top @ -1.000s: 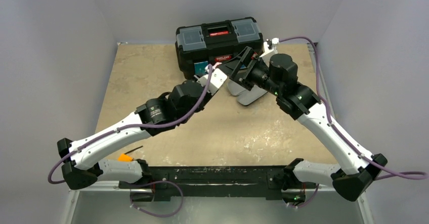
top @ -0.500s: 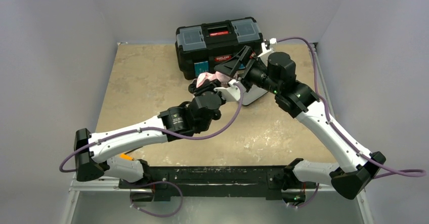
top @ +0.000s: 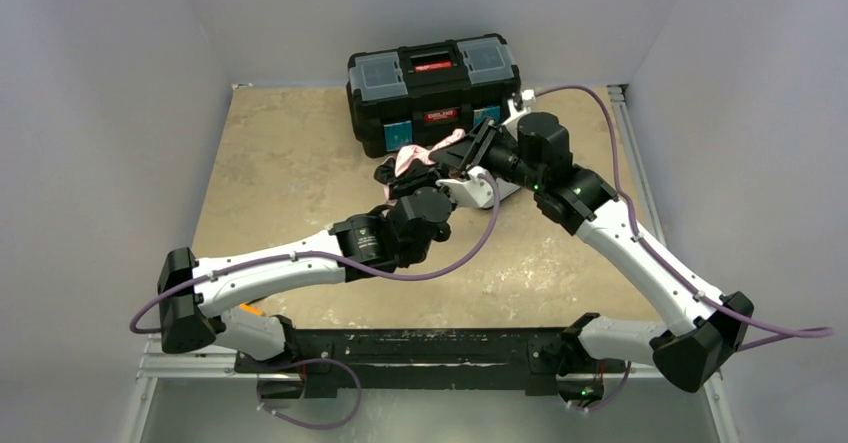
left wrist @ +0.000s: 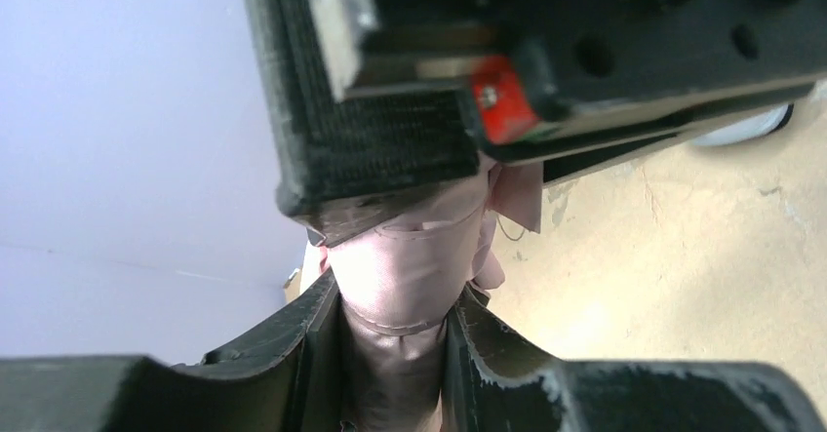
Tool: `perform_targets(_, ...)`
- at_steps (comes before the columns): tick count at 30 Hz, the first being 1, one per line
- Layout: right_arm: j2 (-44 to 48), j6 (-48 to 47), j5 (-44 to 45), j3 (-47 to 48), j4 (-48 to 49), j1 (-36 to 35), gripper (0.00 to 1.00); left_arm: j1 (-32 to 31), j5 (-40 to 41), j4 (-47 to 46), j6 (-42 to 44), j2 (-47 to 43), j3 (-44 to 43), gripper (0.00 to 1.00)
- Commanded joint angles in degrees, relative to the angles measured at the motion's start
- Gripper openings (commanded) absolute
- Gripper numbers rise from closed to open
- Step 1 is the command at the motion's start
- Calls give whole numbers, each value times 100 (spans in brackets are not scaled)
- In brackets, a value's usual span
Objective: Put away the umbrella
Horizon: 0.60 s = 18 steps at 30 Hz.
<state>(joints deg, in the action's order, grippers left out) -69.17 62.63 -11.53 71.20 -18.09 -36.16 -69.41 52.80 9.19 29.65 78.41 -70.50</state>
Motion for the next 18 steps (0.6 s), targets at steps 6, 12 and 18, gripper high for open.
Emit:
perform_targets(6,73,-147,-37,35,86,-3,0,-18,-79,-95,-329,9,-240,24)
perform_targets(12,-24,-630,-4,-20,109,566,0,38,-1236,1255,-1494,-451,-338,71)
perform_targets(18,-88,-1257,171,104,77,1484,0,654,-2858,1936,-2612,-1083,-43,85)
